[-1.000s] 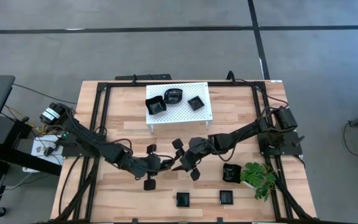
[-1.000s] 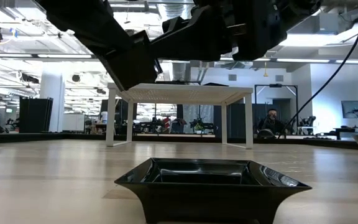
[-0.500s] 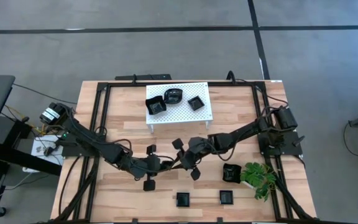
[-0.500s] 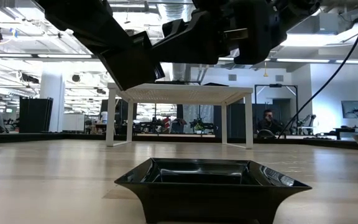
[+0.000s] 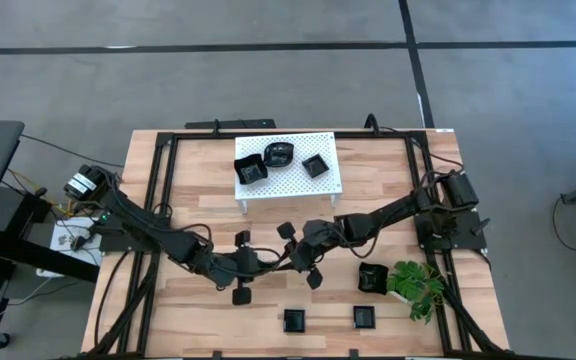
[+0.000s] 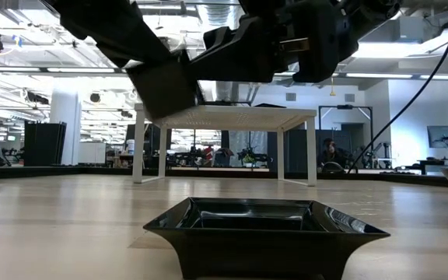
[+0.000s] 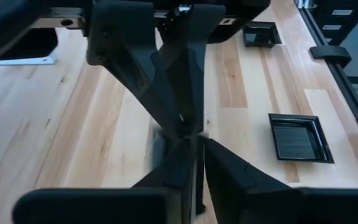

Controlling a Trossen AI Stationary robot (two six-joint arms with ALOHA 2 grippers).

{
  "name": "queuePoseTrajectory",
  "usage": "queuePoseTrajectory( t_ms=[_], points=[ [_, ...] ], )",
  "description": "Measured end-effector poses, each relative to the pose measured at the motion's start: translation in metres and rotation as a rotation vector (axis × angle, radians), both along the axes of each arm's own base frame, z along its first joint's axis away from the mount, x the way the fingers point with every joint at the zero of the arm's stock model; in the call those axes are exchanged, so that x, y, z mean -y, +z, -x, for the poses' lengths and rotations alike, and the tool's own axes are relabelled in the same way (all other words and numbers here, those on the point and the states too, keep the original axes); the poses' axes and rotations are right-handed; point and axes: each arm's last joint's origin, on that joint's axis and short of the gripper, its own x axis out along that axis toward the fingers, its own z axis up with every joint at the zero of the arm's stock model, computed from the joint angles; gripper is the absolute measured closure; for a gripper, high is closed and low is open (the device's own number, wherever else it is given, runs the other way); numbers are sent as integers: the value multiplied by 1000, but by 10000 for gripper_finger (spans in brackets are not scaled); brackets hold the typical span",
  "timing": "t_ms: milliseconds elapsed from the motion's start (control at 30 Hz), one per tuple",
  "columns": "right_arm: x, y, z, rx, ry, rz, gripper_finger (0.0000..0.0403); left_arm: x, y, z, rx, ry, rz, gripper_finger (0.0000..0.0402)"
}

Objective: Pick & Place Mini shaped plates
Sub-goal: Stack the black square plate on top of the black square plate on the shelf

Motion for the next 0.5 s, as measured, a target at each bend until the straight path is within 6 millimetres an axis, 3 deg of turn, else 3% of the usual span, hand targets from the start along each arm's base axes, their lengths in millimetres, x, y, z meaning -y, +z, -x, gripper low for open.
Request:
queuePoseTrajectory(
  t_ms=[233,367,500],
  points=[
    [1,-5,2,-54,-2,11,359,-1,0,0,9,22,-13,323],
    [1,-5,3,-77,-24,-25,383,-1,0,0,9,21,-13,317],
    [-3,-12,7,-155,-14,-10,382,-1,0,0,9,21,-13,316]
  ],
)
